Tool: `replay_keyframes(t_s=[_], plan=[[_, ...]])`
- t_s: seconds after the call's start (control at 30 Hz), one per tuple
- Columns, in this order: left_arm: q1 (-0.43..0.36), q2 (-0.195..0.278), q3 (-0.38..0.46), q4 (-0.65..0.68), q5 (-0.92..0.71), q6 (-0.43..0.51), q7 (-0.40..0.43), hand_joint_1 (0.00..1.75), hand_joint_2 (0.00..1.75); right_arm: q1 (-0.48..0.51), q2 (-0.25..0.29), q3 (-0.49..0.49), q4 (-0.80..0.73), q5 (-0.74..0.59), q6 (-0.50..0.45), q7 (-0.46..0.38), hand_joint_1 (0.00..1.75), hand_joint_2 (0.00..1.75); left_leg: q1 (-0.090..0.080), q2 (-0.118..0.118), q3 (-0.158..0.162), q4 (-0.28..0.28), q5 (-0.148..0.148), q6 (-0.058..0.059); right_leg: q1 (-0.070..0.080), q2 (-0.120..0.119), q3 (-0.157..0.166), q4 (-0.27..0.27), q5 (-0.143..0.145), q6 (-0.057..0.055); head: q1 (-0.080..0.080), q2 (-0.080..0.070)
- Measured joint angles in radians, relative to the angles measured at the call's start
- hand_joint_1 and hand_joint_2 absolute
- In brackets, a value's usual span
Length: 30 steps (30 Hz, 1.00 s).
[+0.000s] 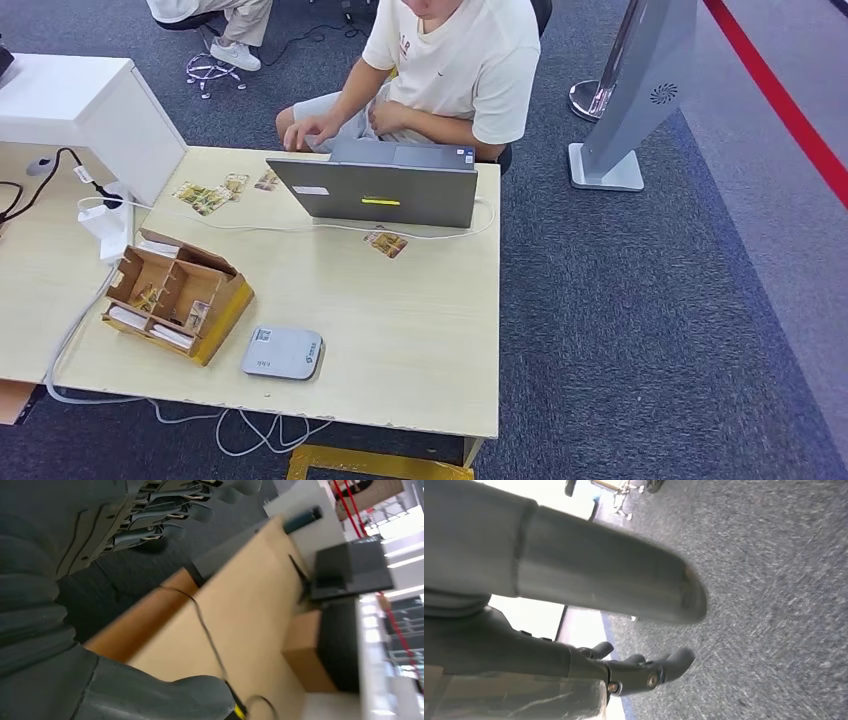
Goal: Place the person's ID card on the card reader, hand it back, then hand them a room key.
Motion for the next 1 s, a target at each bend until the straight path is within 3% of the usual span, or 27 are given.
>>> replay_keyframes(t_s=[0.17,0.27,0.4,0.6,1.0], plan=[[0.212,-0.151,0.18,-0.063,-0.092,0.016,0.014,0.0,1.75,-0.013,-0.003,-0.022,0.0,-0.013,0.006,0.007,0.0,0.0,0.0,-0.019,-0.003,0.001,-0.002,0.001,0.001,-0.019,0.007,-0.002,-0.006,0.001,0.002,0.0],[0.264,-0.235,0.243,-0.076,-0.115,0.028,0.013,0.0,1.75,-0.015,-0.006,-0.032,-0.001,-0.015,0.007,0.013,0.0,0.0,0.0,-0.023,-0.004,0.003,-0.002,0.002,0.002,-0.023,0.008,-0.002,-0.006,0.002,0.002,0.0],[0.293,-0.306,0.3,-0.076,-0.139,0.037,0.011,0.0,1.75,-0.016,-0.01,-0.041,-0.001,-0.015,0.006,0.015,0.0,0.0,0.0,-0.027,-0.005,0.004,-0.002,0.002,0.003,-0.028,0.009,-0.002,-0.006,0.002,0.003,0.0],[0.306,-0.351,0.354,-0.073,-0.148,0.039,0.011,0.0,1.75,-0.018,-0.01,-0.05,-0.001,-0.015,0.006,0.015,0.0,0.0,0.002,-0.032,-0.005,0.005,-0.002,0.003,0.005,-0.034,0.012,-0.002,-0.007,0.002,0.004,0.0],[0.308,-0.374,0.384,-0.071,-0.16,0.047,0.012,0.0,1.75,-0.02,-0.011,-0.052,-0.002,-0.015,0.006,0.014,0.0,0.0,0.005,-0.034,-0.005,0.005,-0.002,0.002,0.008,-0.035,0.013,-0.002,-0.007,0.002,0.004,0.0]])
